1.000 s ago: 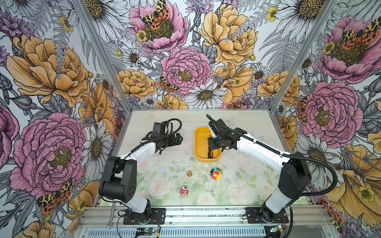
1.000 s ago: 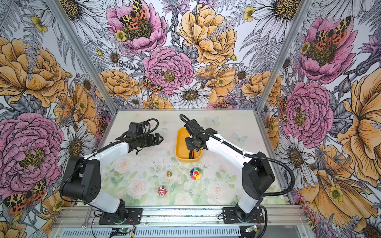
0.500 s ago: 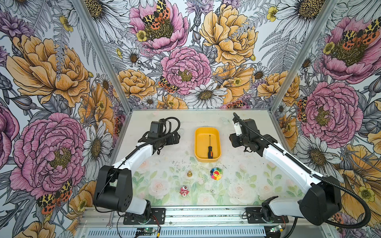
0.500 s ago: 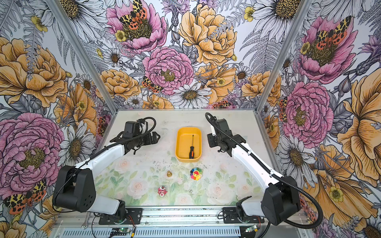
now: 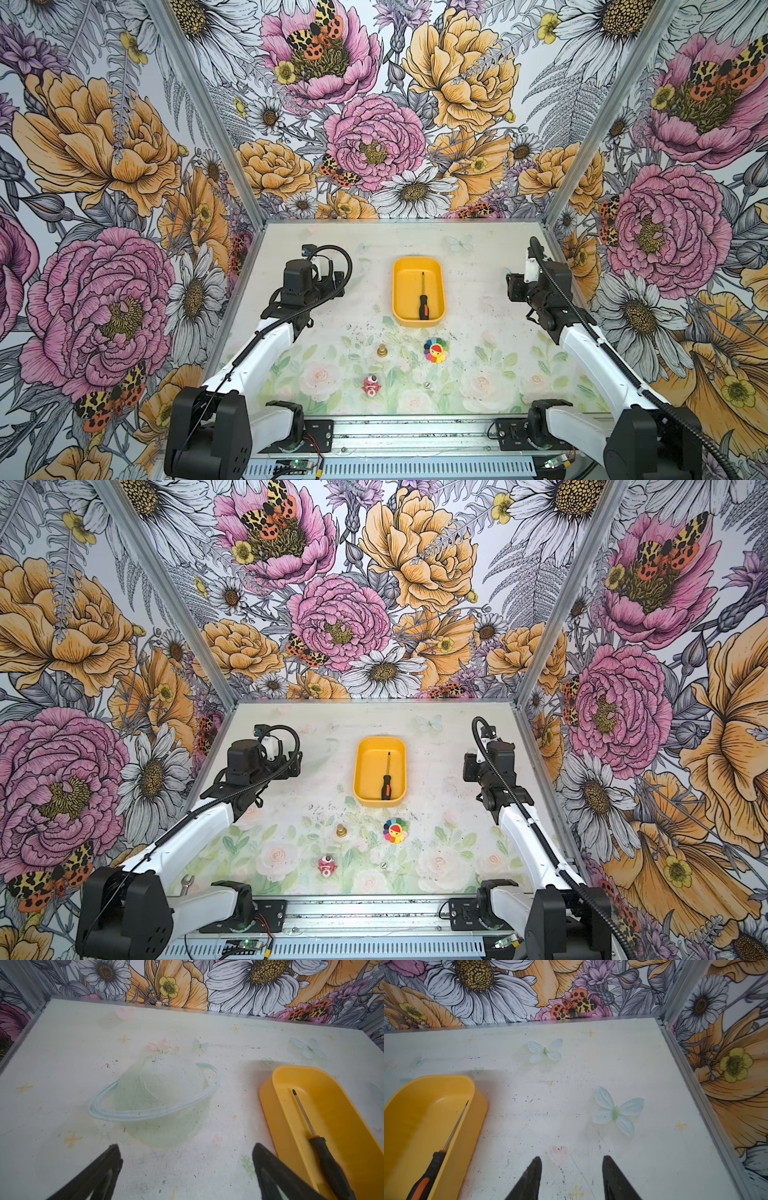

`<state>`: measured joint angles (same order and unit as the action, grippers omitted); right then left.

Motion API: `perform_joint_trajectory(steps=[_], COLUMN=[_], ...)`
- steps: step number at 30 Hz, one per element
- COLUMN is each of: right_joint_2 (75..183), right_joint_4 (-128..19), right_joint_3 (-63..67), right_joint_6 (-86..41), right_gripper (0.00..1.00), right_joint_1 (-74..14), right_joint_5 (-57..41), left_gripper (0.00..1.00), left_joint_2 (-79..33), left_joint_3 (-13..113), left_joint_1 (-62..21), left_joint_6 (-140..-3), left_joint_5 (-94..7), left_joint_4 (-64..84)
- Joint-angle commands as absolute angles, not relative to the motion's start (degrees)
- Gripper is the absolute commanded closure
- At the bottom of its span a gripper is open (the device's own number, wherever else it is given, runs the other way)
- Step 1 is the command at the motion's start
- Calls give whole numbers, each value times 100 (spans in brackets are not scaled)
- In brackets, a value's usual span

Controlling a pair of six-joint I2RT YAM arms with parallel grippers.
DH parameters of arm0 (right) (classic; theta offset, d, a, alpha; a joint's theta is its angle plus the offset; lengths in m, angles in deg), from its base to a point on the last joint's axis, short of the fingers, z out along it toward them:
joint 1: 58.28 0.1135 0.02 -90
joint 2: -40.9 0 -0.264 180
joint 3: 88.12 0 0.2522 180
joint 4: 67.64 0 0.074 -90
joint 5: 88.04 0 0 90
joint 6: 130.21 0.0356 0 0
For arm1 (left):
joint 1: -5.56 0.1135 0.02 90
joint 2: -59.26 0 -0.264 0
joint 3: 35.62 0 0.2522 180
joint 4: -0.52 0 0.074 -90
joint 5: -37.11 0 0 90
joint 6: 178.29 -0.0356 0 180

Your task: Put the screwdriver in the bin

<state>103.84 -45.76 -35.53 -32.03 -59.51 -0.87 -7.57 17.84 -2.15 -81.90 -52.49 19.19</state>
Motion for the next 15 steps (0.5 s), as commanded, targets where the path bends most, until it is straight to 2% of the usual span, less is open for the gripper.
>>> perform_joint_trajectory(steps=[1,9,15], right_joint_2=[10230,10276,10611], right_joint_4=[-5631,-7393,-8158], right_joint_3=[-3945,-4986,-5275], right_joint_6=[-2937,-2879,-3111], right_gripper=[51,51,51], right_joint_1=[-6135,-6340,-6362], right_joint_5=[-290,289,469], left_gripper=[1,1,1], left_joint_2=[-525,-569,-833], left_joint_3=[1490,1173,759], left_joint_1=[121,802,930], left_joint_6=[-8378,-8441,-8499], left_joint_5=[-5311,-5174,-5033], left_joint_4=[898,249,-900])
